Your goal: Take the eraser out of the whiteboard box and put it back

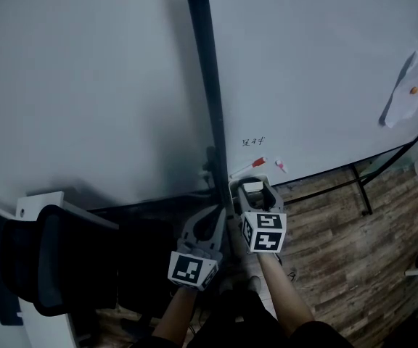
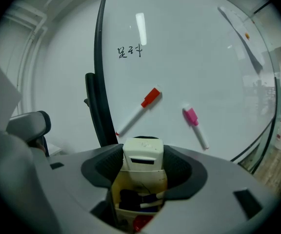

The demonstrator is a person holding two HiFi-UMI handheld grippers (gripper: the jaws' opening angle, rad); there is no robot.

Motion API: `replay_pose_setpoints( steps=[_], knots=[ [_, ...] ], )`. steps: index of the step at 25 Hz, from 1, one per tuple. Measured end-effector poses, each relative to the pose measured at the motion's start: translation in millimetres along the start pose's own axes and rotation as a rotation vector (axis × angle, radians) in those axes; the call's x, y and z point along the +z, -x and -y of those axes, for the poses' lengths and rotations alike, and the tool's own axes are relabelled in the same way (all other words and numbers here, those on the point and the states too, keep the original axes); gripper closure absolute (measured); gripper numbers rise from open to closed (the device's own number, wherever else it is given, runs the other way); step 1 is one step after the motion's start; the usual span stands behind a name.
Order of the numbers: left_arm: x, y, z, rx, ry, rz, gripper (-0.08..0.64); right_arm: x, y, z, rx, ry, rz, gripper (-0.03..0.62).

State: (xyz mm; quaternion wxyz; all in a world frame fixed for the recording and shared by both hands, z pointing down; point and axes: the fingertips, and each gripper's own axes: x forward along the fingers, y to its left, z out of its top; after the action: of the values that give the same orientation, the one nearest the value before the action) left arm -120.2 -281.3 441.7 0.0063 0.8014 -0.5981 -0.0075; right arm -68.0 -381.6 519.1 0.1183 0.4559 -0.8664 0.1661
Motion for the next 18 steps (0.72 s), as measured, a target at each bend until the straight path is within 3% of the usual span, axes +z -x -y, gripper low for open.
replay_pose_setpoints(
  steps=[10,18],
  knots=[
    [0.2,2.3,1.7,-0.001,0.015,0.008,0.554,10.3,10.3,1.6,0.007,-0.022,0.058,0.36],
    [3.5,-3.8,1.8,0.008,0.037,0.011,0.554,45.3,54.3,2.8,0.06,-0.015,0.263,0.36]
  ],
)
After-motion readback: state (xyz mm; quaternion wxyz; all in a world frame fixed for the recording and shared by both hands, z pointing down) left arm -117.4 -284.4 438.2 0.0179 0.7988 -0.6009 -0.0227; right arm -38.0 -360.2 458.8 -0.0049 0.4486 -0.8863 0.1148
